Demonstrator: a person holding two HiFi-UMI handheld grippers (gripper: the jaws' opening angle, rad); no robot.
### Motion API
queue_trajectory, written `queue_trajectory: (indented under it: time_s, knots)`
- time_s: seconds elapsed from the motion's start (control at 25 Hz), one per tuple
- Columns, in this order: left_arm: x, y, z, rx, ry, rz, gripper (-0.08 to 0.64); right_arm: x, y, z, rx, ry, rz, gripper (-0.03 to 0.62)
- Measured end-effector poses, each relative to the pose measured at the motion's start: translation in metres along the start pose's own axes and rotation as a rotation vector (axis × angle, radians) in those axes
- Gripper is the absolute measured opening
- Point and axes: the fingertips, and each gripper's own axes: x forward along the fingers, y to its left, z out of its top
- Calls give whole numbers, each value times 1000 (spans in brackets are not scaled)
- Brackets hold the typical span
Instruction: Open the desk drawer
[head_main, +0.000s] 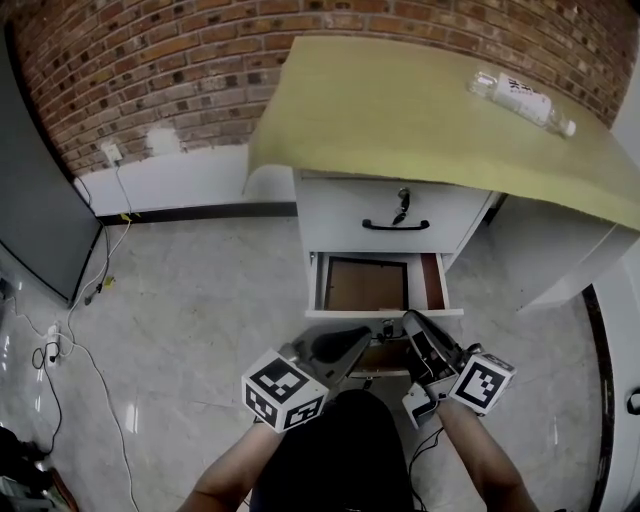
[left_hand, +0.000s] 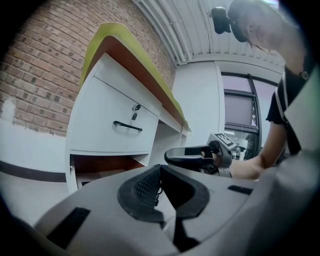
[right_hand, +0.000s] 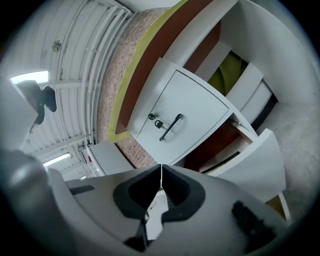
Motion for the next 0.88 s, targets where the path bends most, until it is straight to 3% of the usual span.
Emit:
queue_trajectory:
  time_s: [0.4,0.56,0.68,0.88]
  knots:
    - [-14,1,55,-48,-11,-8,11,25,28,34,147,-16,-85,15]
    - [-24,-1,84,-56,-6,-2,11,32,37,40,116,6,-122,17]
    - [-27,-3,99,-51,4,9,11,33,26,44,117,8,-213,17]
    - [-28,-6,126,-37,26,23,11,28,19,57,380,-56,-291,17]
